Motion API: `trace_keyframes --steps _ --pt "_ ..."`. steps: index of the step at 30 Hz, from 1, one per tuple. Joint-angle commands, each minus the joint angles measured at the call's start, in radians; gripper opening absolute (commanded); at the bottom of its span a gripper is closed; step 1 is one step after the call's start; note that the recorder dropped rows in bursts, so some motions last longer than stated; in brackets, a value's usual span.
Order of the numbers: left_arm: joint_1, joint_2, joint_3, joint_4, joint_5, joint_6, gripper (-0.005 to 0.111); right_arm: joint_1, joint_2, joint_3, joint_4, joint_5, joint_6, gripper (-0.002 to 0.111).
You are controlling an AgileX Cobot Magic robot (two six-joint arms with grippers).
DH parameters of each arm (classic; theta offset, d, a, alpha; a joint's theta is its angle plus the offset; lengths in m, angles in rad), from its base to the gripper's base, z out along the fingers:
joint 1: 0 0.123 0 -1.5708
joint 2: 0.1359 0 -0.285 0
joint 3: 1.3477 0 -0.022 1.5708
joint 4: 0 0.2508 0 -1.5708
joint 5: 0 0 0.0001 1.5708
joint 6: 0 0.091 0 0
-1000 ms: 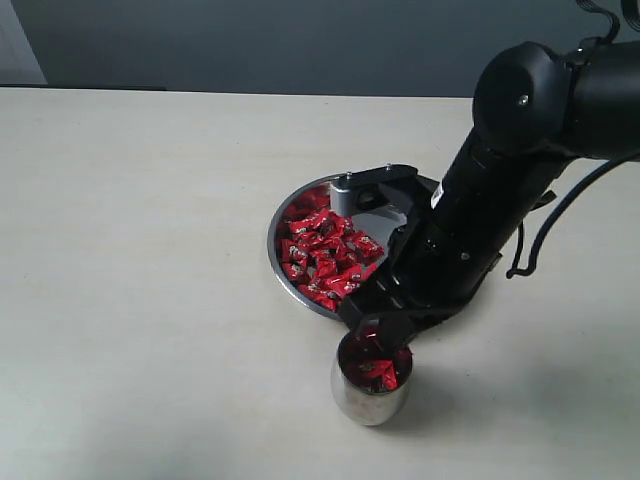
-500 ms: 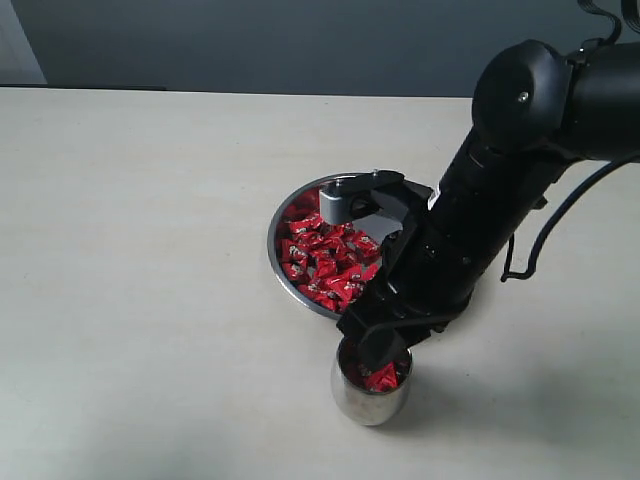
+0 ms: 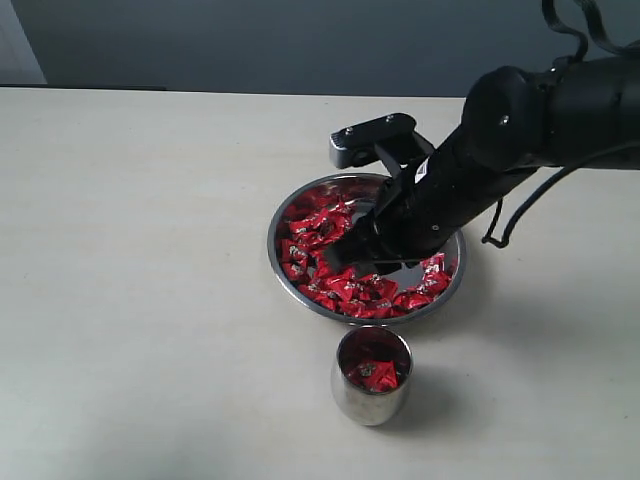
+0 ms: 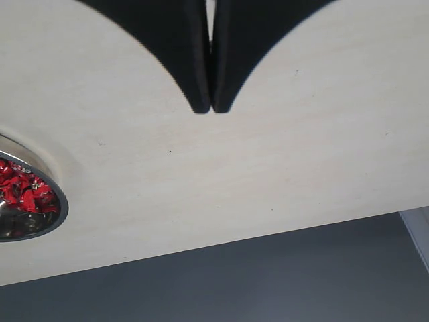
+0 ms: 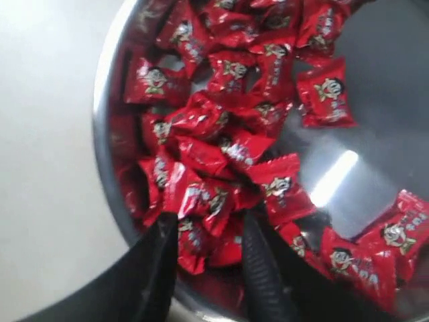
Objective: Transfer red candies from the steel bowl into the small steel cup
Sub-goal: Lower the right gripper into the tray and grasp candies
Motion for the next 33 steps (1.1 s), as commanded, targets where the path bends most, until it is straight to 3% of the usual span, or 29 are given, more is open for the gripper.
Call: trace_keyframes --steps 1,8,16,26,33 --pt "-0.005 -0.004 -0.001 -0.003 -0.007 -0.004 0.000 -0.034 0.046 -0.020 -0.014 -0.109 0.005 0.033" --pt "-0.005 -0.004 -0.001 -0.003 -0.007 -0.004 0.000 -0.041 0.149 -0.195 -0.031 -0.096 0.005 0.033" --pt "-0.005 -0.004 -0.001 -0.003 -0.007 -0.004 0.000 -0.070 0.314 -0.379 -0.048 0.125 0.005 0.033" --pt "-0.005 -0.004 -0.001 -0.003 -0.007 -0.004 0.000 -0.105 0.380 -0.418 -0.148 0.219 0.054 0.033" --pt "-0.005 -0.004 -0.001 -0.003 -0.007 -0.004 0.000 -0.115 0.381 -0.418 -0.167 0.190 0.054 0.033"
